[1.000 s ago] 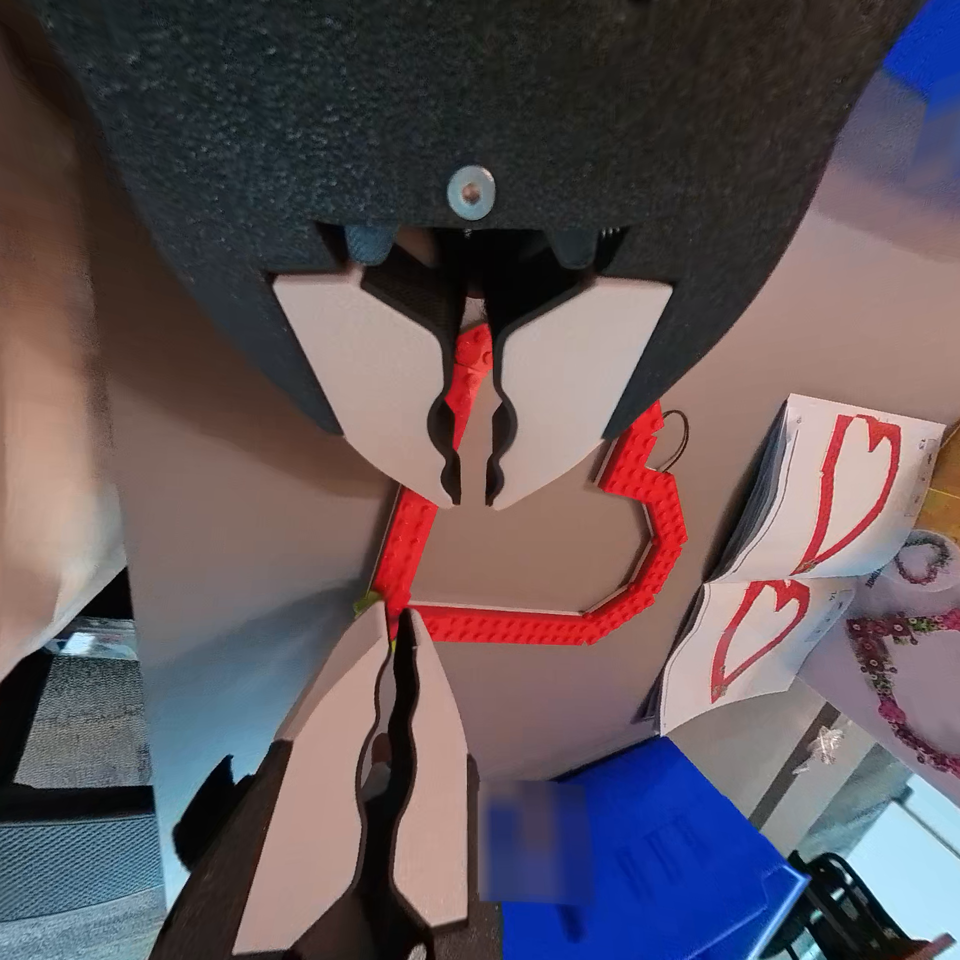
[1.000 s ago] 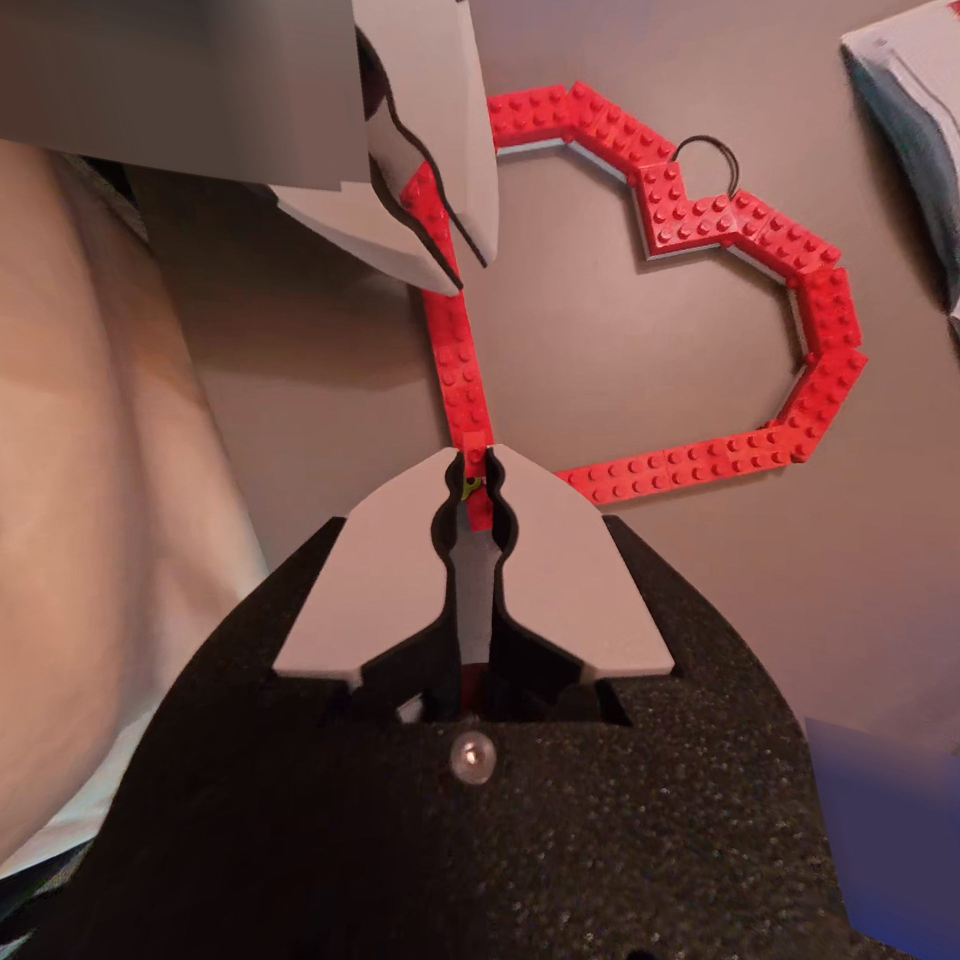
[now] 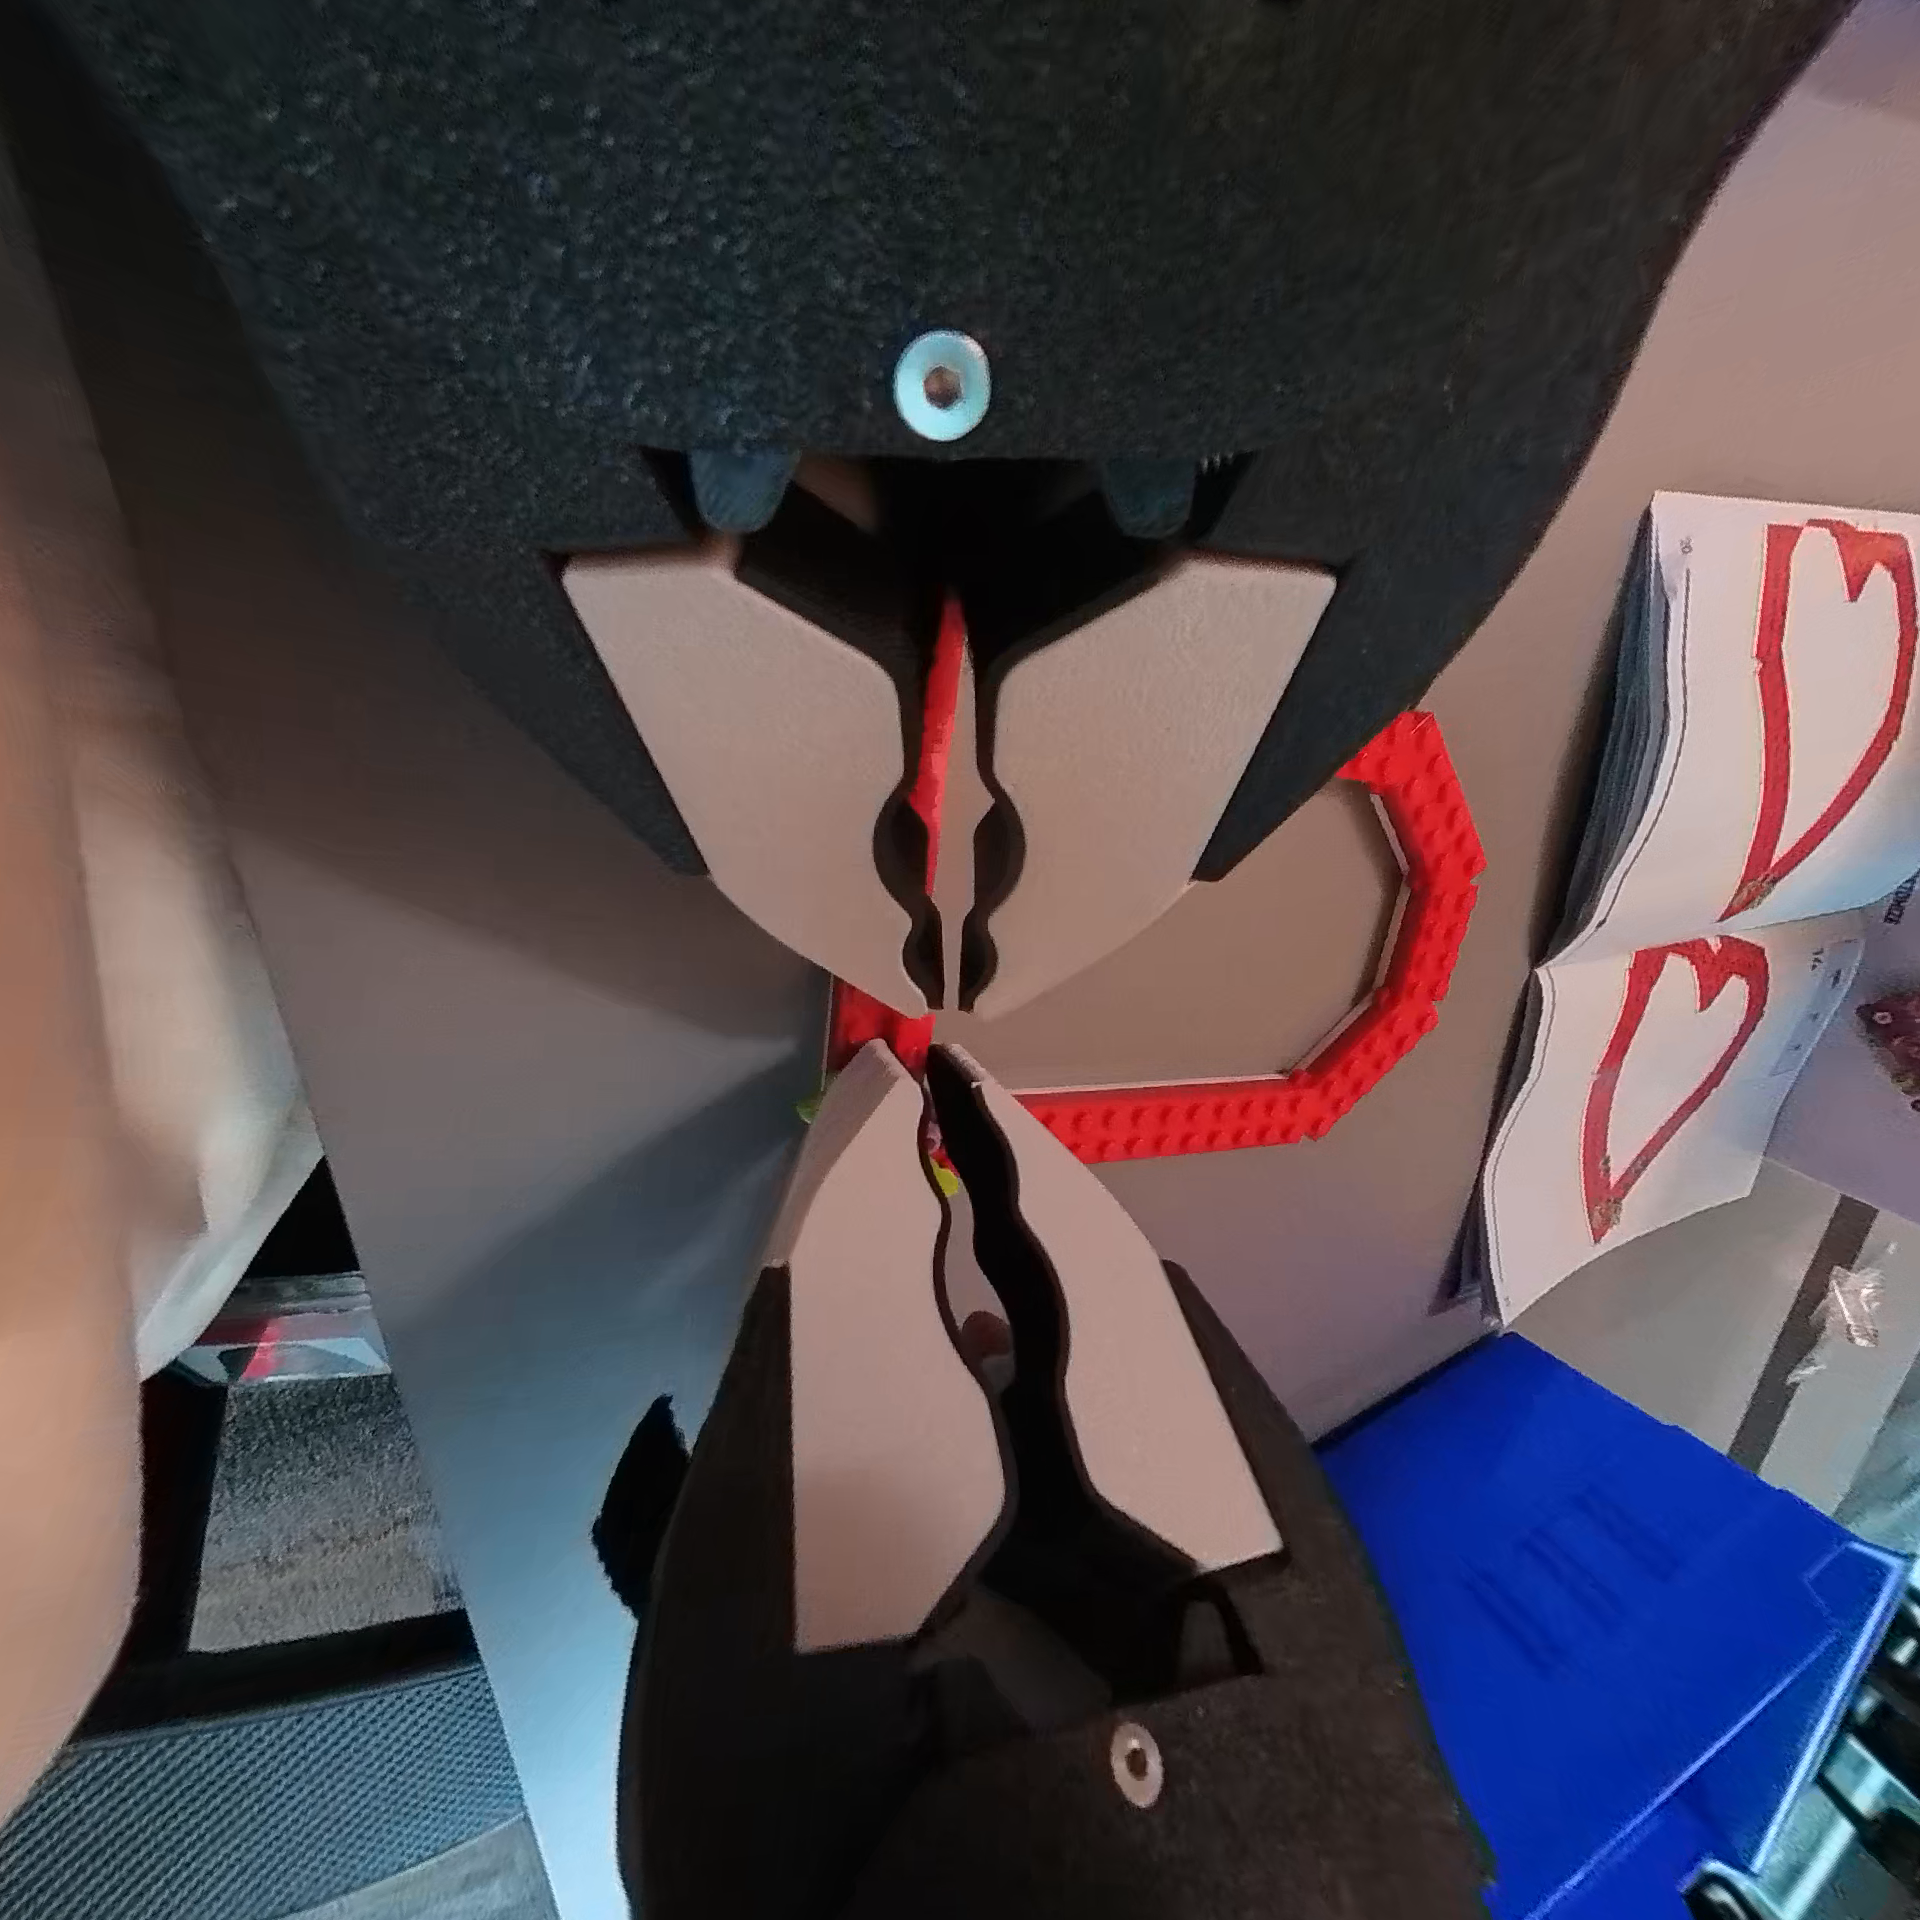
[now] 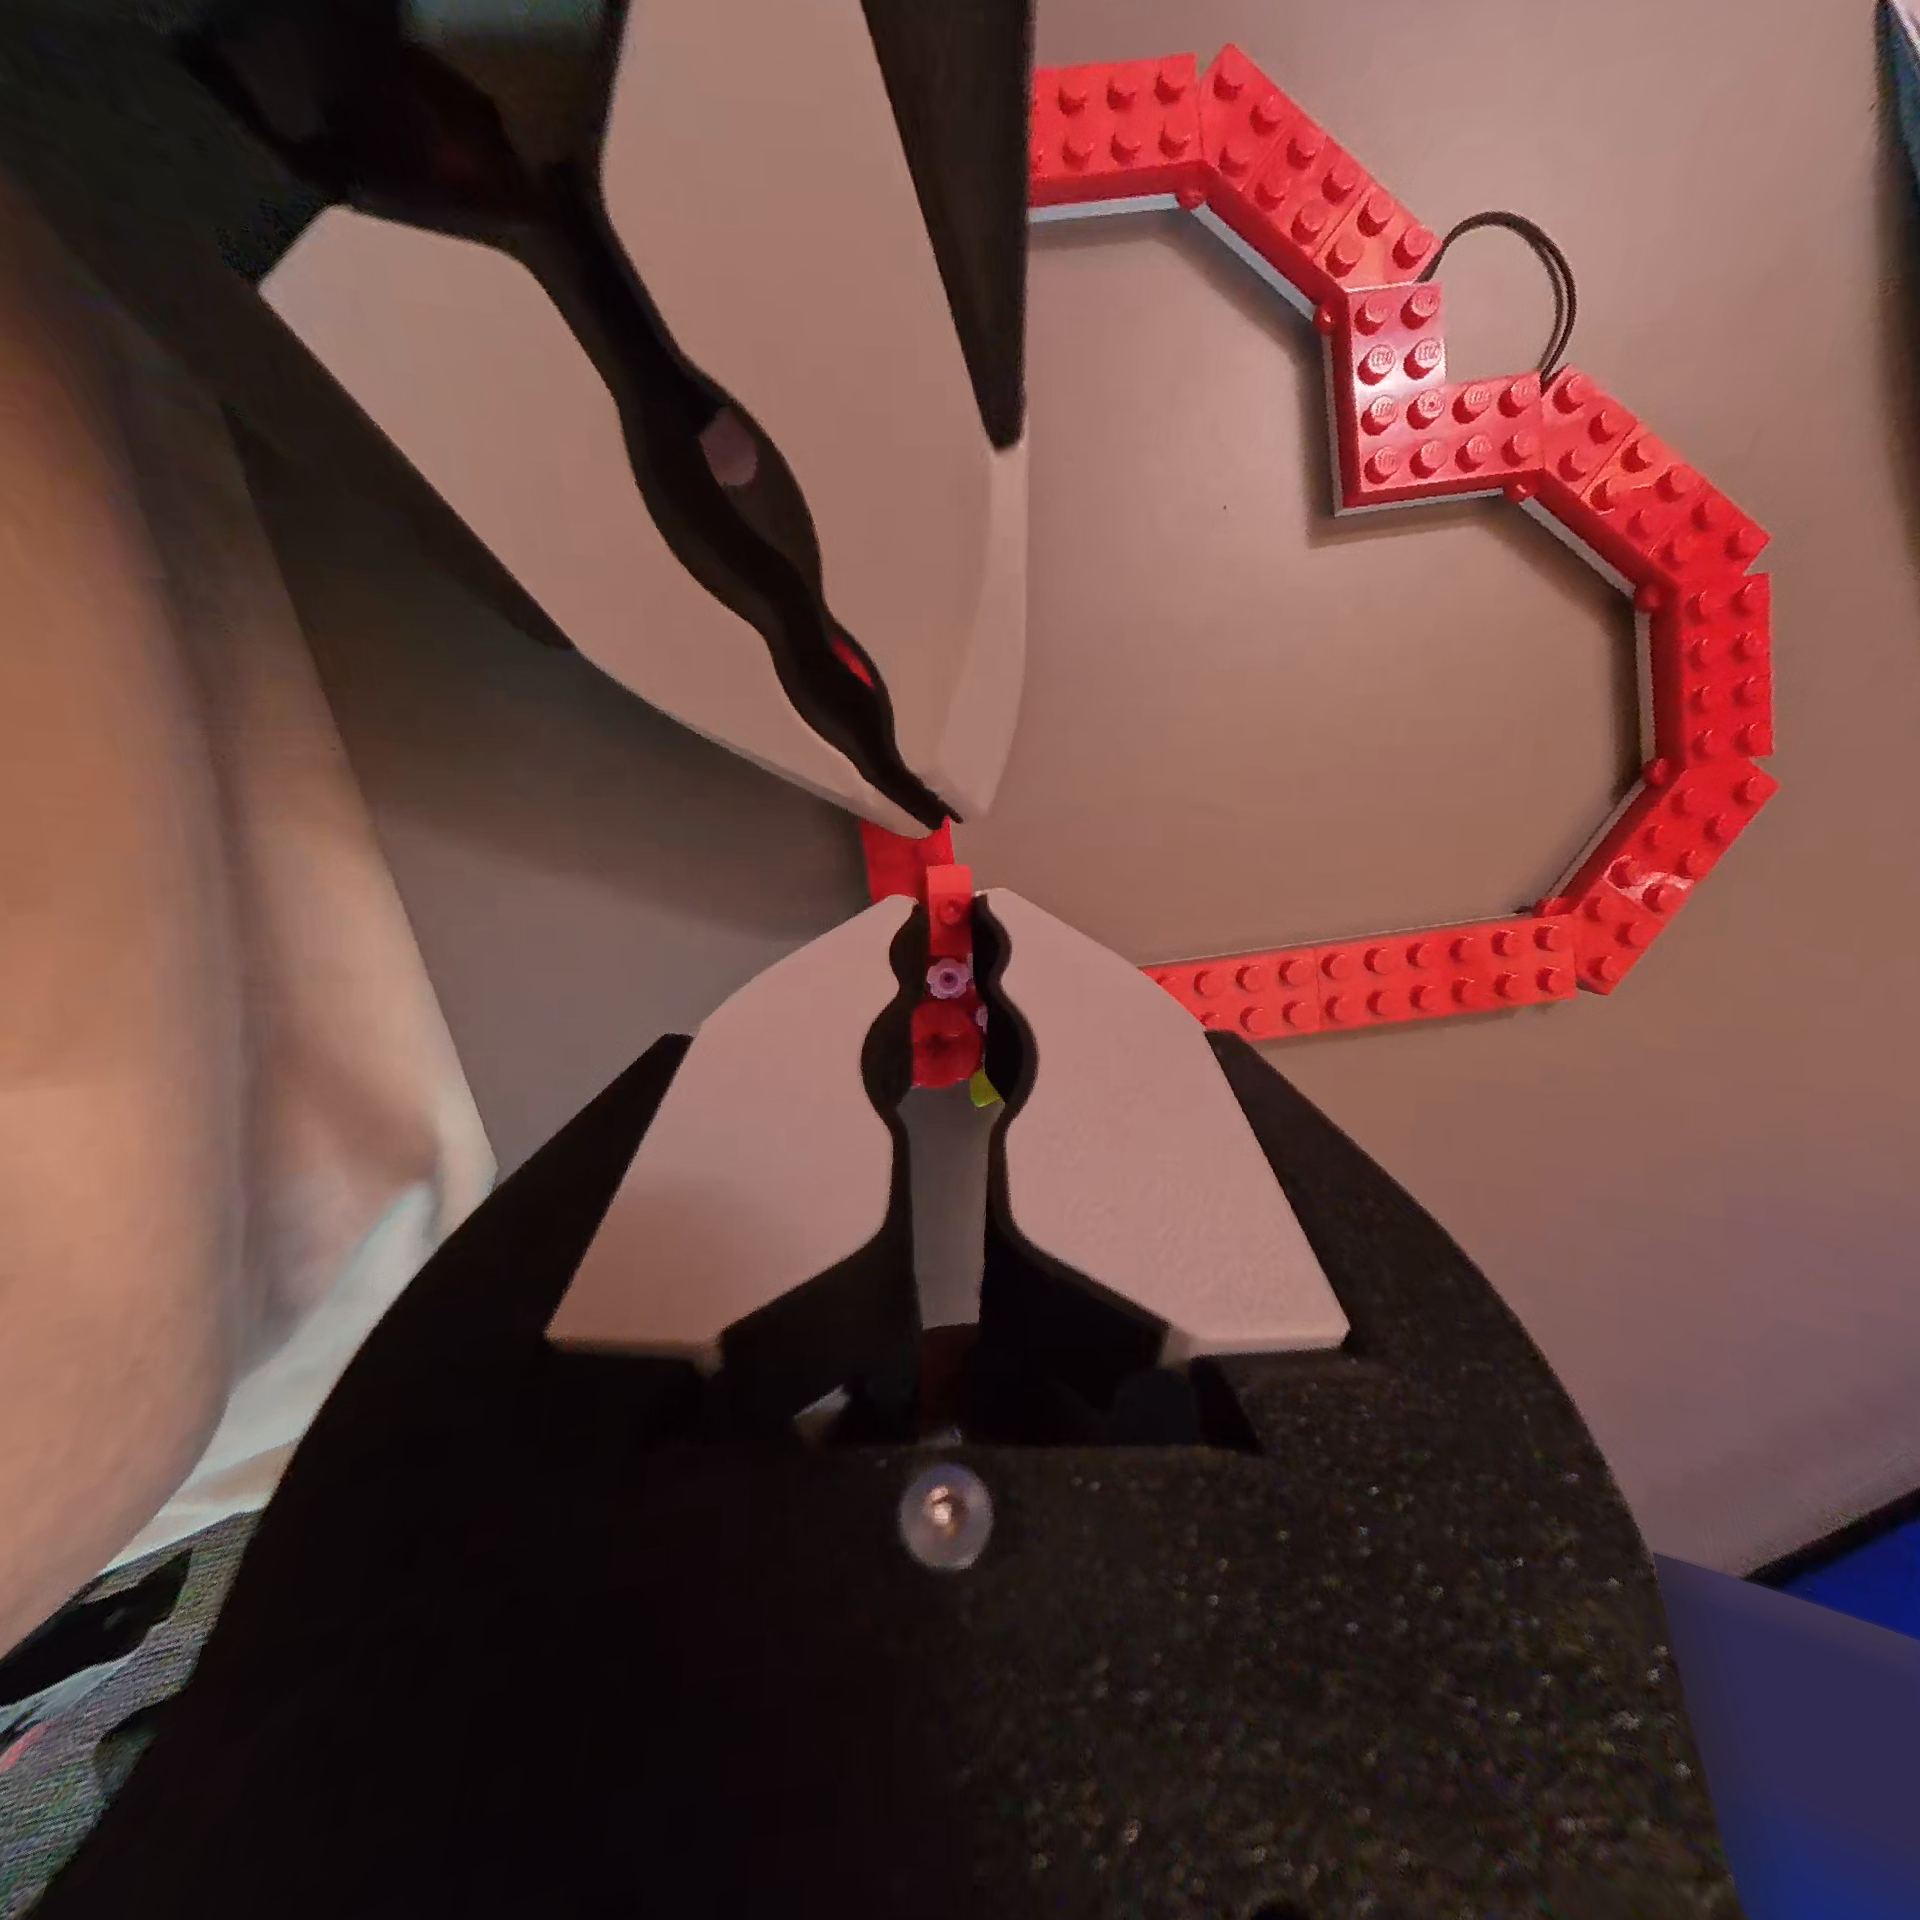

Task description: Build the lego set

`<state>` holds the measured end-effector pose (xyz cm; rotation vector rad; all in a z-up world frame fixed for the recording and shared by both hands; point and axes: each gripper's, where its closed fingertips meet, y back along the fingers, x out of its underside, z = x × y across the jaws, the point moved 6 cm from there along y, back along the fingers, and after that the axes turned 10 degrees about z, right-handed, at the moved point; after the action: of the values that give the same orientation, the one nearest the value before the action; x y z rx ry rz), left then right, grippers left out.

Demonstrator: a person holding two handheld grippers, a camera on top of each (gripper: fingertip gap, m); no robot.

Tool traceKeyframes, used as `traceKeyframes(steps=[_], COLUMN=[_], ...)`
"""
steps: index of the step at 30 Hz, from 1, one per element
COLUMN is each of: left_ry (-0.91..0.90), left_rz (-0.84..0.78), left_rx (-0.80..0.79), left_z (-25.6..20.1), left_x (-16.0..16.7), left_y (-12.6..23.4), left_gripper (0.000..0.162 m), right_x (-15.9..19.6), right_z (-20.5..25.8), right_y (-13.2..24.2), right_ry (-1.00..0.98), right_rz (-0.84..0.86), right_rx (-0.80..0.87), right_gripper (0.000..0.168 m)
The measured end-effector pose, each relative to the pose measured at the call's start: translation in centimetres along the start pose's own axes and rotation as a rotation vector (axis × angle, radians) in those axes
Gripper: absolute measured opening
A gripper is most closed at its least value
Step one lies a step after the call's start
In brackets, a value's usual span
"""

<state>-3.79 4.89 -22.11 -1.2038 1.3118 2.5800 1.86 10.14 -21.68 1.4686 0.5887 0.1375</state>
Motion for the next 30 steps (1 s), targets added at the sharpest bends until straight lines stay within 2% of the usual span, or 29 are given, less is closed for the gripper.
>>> traceKeyframes(steps=[8,15,24,27,30], left_ry=[0.014,-0.017,-0.005,-0.015,-0.01], left_rz=[0.011,-0.046,0.015,0.022,0.029], left_rx=[-0.011,-0.006,0.054,0.084,0.083], left_z=[0.2,-0.1,-0.7,-1.0,-1.0], left_x=[0.6,-0.8,-0.4,-0.4,-0.4], left_y=[0.2,-0.1,-0.9,-1.0,-1.0], left_gripper=[0.002,0.0,0.0,0.0,0.0], right_x=[0.0,0.1,0.2,0.4,0.7], right_z=[0.1,0.1,0.0,0.0,-0.2], right_y=[0.0,-0.1,-0.1,0.4,1.1], right_ry=[0.027,0.037,0.031,0.002,-0.03], right_rz=[-0.013,-0.022,-0.05,-0.078,-0.123], right_rx=[-0.004,-0.005,-0.008,-0.038,-0.072], right_gripper=[0.008,0.008,0.008,0.014,0.009])
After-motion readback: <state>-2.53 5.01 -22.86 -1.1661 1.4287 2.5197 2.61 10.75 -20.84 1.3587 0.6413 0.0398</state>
